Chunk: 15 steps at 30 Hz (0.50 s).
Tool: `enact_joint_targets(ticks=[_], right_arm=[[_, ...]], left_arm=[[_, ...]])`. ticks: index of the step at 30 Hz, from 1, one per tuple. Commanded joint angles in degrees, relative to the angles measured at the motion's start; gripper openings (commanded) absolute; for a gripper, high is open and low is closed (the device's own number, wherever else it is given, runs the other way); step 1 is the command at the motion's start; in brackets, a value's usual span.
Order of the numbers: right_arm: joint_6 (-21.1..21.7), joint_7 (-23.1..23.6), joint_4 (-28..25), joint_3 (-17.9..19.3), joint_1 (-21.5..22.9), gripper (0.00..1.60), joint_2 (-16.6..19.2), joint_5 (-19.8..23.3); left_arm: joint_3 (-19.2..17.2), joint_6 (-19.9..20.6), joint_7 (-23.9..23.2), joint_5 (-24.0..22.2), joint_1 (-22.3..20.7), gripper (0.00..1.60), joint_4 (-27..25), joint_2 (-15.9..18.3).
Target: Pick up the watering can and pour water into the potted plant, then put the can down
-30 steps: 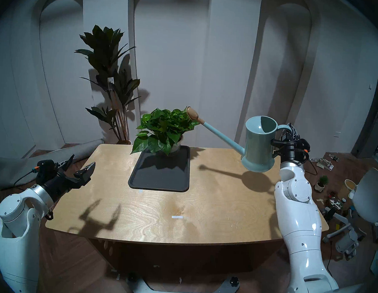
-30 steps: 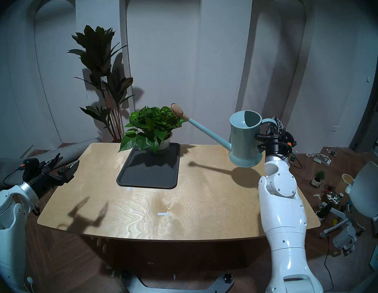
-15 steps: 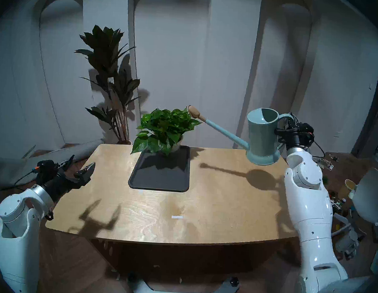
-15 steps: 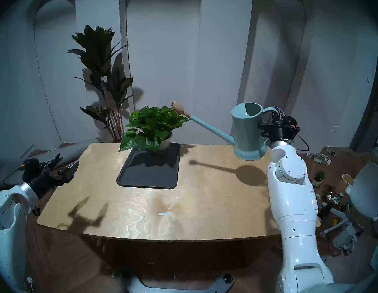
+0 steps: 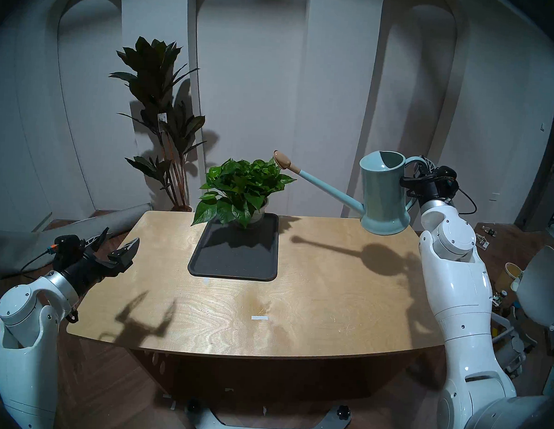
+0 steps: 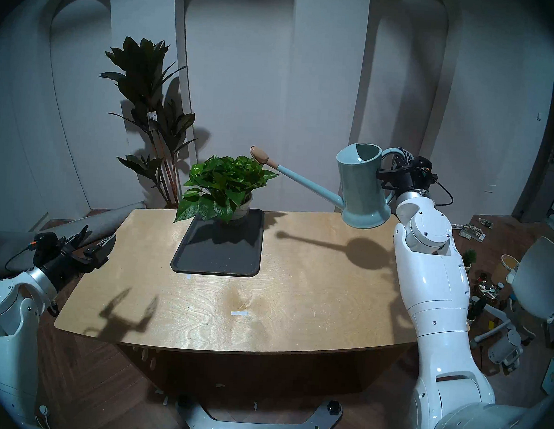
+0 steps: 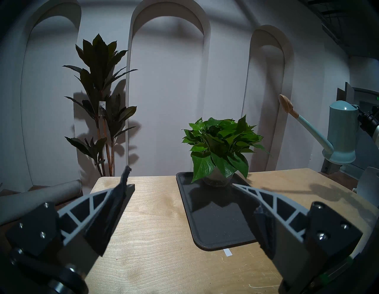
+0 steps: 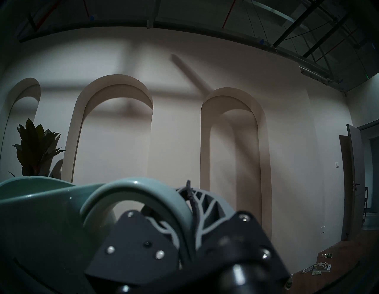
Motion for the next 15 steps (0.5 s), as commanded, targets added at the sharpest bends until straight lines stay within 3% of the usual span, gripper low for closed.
enact_joint_targets(ticks=[1,15], right_arm=[[0.2,-0.8,-1.2,-0.9,6.5,0.00,-0.3,0.0],[2.4,-2.8,2.6,-5.2,10.1,0.00,-2.5,-0.5]], left_arm=[[0.0,-0.2,-0.1,0.0,-0.3,1.60,-0.6,0.2],[0.0,-0.2,-0.1,-0.1,-0.3,1.60,-0.5,0.3]])
